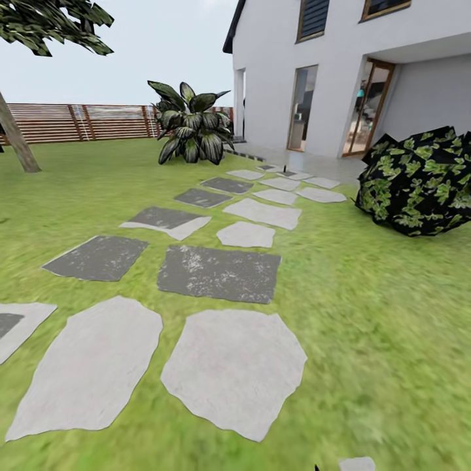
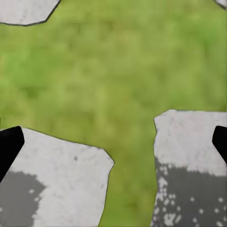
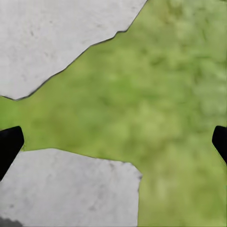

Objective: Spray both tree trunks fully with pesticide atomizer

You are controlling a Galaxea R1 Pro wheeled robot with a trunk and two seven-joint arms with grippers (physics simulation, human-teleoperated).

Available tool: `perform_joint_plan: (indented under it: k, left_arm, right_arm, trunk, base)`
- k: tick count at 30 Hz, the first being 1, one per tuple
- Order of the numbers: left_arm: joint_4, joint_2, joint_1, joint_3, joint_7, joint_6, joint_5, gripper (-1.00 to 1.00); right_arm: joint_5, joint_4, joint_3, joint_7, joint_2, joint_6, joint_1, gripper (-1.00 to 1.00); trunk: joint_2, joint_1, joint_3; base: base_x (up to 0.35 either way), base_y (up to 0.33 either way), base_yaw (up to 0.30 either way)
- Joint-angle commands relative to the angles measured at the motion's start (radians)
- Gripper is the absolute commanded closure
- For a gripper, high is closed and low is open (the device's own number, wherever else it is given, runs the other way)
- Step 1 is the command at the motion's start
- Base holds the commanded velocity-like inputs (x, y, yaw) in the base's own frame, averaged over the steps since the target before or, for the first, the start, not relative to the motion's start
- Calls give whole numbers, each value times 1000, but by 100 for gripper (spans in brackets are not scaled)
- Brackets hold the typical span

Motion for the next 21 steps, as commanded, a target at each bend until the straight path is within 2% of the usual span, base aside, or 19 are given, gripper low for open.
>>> perform_joint_plan:
  k: [1, 21]
  left_arm:
    - [1, 0, -1, 3, 0, -3, 1, -100]
    - [4, 0, -1, 3, 0, -3, 2, -100]
  right_arm:
    - [6, 1, 0, 0, 0, -3, 0, -100]
    - [6, 1, 0, 0, 0, -3, 1, -100]
  trunk:
    - [0, 0, -1]
    - [0, 0, -1]
  base:
    - [337, 83, 0]
    - [337, 81, 0]
